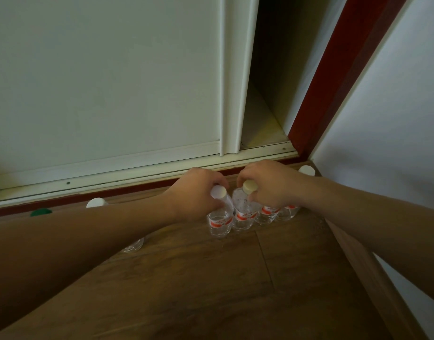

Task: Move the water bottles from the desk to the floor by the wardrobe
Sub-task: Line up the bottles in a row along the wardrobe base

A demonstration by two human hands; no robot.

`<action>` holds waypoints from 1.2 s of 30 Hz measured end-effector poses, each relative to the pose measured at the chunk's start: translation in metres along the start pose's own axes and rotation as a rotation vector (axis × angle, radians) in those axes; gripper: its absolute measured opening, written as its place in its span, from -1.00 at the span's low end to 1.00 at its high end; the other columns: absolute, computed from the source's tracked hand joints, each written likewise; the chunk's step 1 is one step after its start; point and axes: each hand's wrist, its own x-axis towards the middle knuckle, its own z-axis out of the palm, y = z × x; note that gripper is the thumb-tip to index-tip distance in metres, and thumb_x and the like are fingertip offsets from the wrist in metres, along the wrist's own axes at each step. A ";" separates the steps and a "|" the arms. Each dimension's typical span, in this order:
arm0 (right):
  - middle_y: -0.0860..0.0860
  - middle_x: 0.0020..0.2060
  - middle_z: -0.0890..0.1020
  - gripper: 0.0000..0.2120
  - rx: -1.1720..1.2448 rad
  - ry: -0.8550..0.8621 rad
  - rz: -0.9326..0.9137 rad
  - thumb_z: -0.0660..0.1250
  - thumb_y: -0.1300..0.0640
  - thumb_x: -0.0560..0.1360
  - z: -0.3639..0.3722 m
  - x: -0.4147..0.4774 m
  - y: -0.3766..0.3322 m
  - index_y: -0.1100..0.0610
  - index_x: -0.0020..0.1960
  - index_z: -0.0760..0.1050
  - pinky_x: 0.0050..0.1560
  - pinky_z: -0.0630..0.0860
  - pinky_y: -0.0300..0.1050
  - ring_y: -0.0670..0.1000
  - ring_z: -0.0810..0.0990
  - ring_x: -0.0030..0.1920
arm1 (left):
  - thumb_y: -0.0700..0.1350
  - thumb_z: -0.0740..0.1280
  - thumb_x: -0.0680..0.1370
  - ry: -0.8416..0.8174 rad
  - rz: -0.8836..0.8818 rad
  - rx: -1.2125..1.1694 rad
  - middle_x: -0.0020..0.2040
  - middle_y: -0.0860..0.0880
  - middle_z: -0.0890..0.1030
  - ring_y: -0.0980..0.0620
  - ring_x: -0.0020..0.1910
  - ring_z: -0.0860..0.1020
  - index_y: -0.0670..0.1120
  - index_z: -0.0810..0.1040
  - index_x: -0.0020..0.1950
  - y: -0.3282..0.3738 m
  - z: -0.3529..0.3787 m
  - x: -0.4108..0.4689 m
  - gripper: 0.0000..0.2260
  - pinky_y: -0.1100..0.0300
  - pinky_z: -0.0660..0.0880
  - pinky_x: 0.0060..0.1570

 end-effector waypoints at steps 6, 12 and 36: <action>-0.12 0.02 0.58 -0.70 0.014 0.001 -0.008 0.43 0.12 0.42 0.000 0.000 0.001 -0.08 0.12 0.55 0.04 0.56 0.01 -0.05 0.53 0.02 | -0.09 0.49 0.44 0.008 -0.006 0.006 -0.12 0.20 0.56 0.31 -0.18 0.48 0.06 0.63 0.08 -0.003 0.001 0.001 -0.77 0.44 0.35 -0.22; -0.11 0.02 0.59 -0.70 0.025 -0.002 -0.009 0.41 0.13 0.41 0.000 0.000 0.002 -0.08 0.12 0.55 0.04 0.55 0.03 -0.05 0.53 0.02 | -0.09 0.49 0.44 0.007 0.023 0.011 -0.06 0.14 0.63 0.22 -0.13 0.53 0.03 0.65 0.08 -0.002 0.002 0.001 -0.77 0.40 0.42 -0.18; -0.14 0.07 0.57 -0.64 0.009 0.006 -0.017 0.42 0.11 0.41 0.004 0.001 0.004 -0.10 0.18 0.52 0.06 0.54 -0.02 -0.08 0.51 0.05 | -0.07 0.50 0.41 0.011 0.041 0.012 -0.09 0.18 0.59 0.21 -0.11 0.53 0.07 0.61 0.07 -0.009 0.006 0.002 -0.75 0.38 0.39 -0.17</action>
